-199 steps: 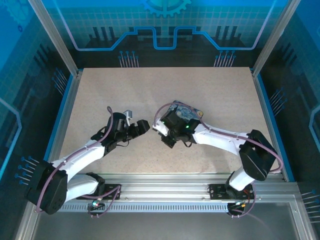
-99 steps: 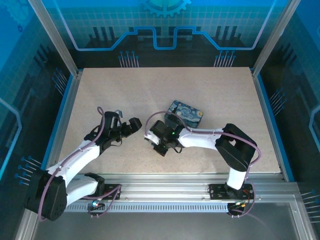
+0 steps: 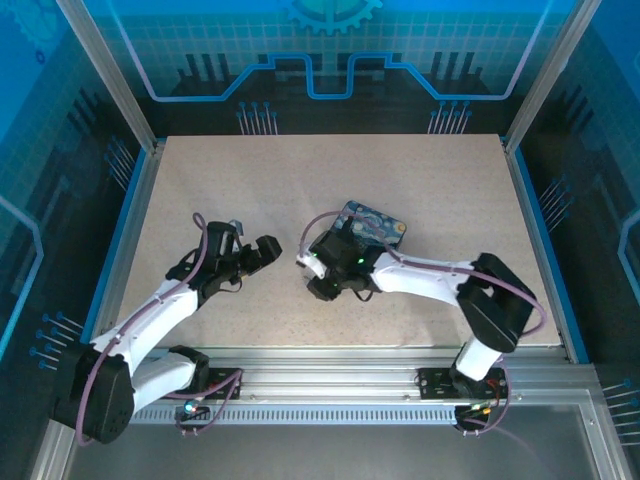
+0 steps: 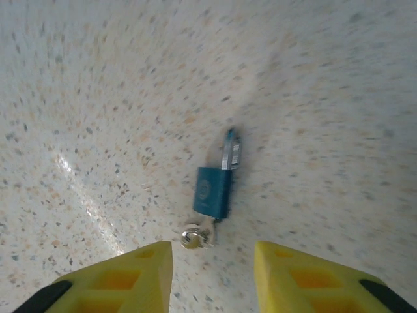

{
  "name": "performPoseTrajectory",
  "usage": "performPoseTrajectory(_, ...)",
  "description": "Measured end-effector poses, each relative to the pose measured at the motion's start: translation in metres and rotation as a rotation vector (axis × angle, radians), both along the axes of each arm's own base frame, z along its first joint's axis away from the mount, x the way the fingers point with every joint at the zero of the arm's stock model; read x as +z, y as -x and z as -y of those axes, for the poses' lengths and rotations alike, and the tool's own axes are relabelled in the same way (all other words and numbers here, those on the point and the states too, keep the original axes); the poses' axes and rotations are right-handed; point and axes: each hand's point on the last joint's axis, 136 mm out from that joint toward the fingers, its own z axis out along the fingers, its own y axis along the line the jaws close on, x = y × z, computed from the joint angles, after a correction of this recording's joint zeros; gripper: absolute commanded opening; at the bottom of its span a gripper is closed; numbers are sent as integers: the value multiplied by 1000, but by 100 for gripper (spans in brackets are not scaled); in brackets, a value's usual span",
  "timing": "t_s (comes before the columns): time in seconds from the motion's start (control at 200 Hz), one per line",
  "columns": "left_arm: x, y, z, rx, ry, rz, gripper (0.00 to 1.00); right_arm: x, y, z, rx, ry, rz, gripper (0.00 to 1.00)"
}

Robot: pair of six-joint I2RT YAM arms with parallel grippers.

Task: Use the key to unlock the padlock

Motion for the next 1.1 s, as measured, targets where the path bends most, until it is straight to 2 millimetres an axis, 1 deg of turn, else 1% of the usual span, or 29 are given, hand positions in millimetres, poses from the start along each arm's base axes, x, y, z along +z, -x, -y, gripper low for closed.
performPoseTrajectory(0.09, 5, 0, 2, -19, -3, 7, 99, 23, -7, 10, -42, -49, 27, 48)
performPoseTrajectory(0.17, 7, 1, 4, -41, -2, 3, 99, 37, -10, 19, -74, -84, 36, 55)
performPoseTrajectory(0.175, 7, 1, 5, -43, -2, 3, 99, 37, -10, 20, -74, -84, 37, 57)
performPoseTrajectory(0.18, 7, 2, 5, -45, -2, 2, 99, 37, -10, 20, -74, -85, 39, 61)
performPoseTrajectory(0.185, 7, 2, 5, -46, -2, 1, 99, 38, -10, 21, -77, -88, 38, 67)
performPoseTrajectory(0.19, 7, 2, 5, -48, -1, 1, 99, 39, -10, 21, -80, -90, 38, 78)
performPoseTrajectory(0.195, 7, 2, 5, -49, -2, 1, 99, 40, -10, 22, -83, -92, 38, 83)
performPoseTrajectory(0.2, 7, 3, 5, -52, -3, 0, 99, 40, -10, 23, -87, -93, 38, 92)
performPoseTrajectory(0.205, 7, 3, 6, -53, -3, -1, 99, 40, -10, 24, -87, -94, 39, 96)
performPoseTrajectory(0.21, 7, 3, 6, -55, -4, -1, 99, 41, -10, 24, -86, -95, 40, 98)
performPoseTrajectory(0.22, 7, 3, 6, -58, -4, -3, 99, 42, -10, 26, -91, -99, 39, 100)
performPoseTrajectory(0.385, 9, 12, 7, -108, -27, -37, 99, 52, -12, 56, -177, -130, 31, 100)
performPoseTrajectory(0.485, 15, 14, 7, -128, -50, -36, 99, 63, -19, 82, -265, -167, 42, 100)
performPoseTrajectory(0.585, 22, 12, 3, -131, -79, -22, 99, 81, -32, 113, -380, -204, 83, 100)
performPoseTrajectory(0.665, 28, 9, -1, -119, -107, -11, 99, 95, -43, 144, -492, -232, 133, 100)
performPoseTrajectory(0.69, 30, 7, -2, -118, -117, -5, 99, 98, -45, 152, -520, -237, 144, 100)
performPoseTrajectory(0.786, 37, -5, -7, -102, -164, 16, 99, 105, -54, 193, -666, -241, 205, 100)
performPoseTrajectory(0.871, 37, -16, -15, -79, -226, 39, 99, 104, -57, 228, -783, -218, 276, 100)
performPoseTrajectory(0.951, 37, -25, -23, -63, -285, 67, 99, 99, -60, 253, -861, -187, 368, 100)
performPoseTrajectory(1.026, 39, -36, -34, -36, -349, 107, 99, 85, -60, 273, -916, -136, 442, 100)
performPoseTrajectory(1.101, 41, -50, -48, 3, -418, 153, 99, 66, -59, 298, -987, -83, 488, 100)
